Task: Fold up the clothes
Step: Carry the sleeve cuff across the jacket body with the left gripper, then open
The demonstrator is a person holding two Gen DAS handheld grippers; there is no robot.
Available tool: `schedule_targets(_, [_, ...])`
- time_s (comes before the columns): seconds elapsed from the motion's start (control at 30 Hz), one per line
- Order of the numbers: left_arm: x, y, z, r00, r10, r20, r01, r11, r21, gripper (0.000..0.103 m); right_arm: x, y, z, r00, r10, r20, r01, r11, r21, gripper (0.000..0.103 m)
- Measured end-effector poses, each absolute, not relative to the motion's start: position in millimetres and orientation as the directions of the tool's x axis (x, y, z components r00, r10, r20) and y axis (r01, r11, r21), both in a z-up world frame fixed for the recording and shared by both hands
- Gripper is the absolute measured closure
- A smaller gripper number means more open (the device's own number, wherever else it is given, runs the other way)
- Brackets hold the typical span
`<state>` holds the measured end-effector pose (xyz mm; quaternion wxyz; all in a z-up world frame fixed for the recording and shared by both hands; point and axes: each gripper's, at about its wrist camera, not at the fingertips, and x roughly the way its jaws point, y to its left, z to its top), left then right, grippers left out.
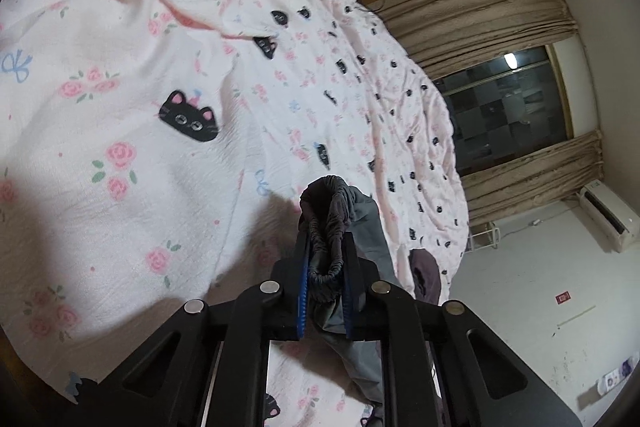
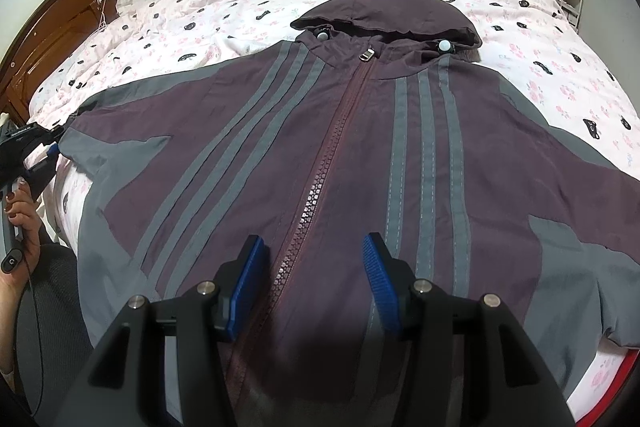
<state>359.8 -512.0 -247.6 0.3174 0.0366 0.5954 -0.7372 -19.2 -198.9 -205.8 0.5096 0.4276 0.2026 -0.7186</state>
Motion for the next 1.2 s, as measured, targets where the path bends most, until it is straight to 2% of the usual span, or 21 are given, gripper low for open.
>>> schedule_targets(0.1, [364,-512,-251,-0.812,-0.428,-0.397,0.471,-0.077,-0.879,0.093,-20,-198,-208,-0.108,-0.561,-0.821,0.903,-0.4,0.154,0.05])
schedule_targets(0.27, [360,-504,-239,-0.802,-0.453,-0.388,0.477,-0.097,-0.874,0.094,-21,-197,-214,-0.1,-0.572,-0.814,0.901,-0.399,0.169,0.049])
schedule_targets(0.5, [357,-491,-226,-0.768,-0.476,-0.428,0.534,-0.107,-0.839,0.095,-20,-196,-218,-0.104,-0.581,-0.807,0.905,-0.392,0.165,0.049])
schedule_targets(0.77, [330,-476,-182,-0.733,-0.499,-0.462,0.626,-0.231,-0.744,0.095,-23,-190,-215,-0.092,-0.616,-0.782,0.898,-0.391,0.202,0.05])
schedule_targets(0.97, [287,-452,-131,-0.718,-0.506,-0.479,0.686,-0.393,-0.613,0.095,-35,-176,-205,-0.057,-0.675,-0.735,0.873,-0.392,0.292,0.05])
schedule_targets(1.2, [230,-413,-96,-0.734,-0.483,-0.477,0.679,-0.533,-0.505,0.095,-50,-149,-191,-0.081,-0.717,-0.693,0.859,-0.403,0.316,0.05])
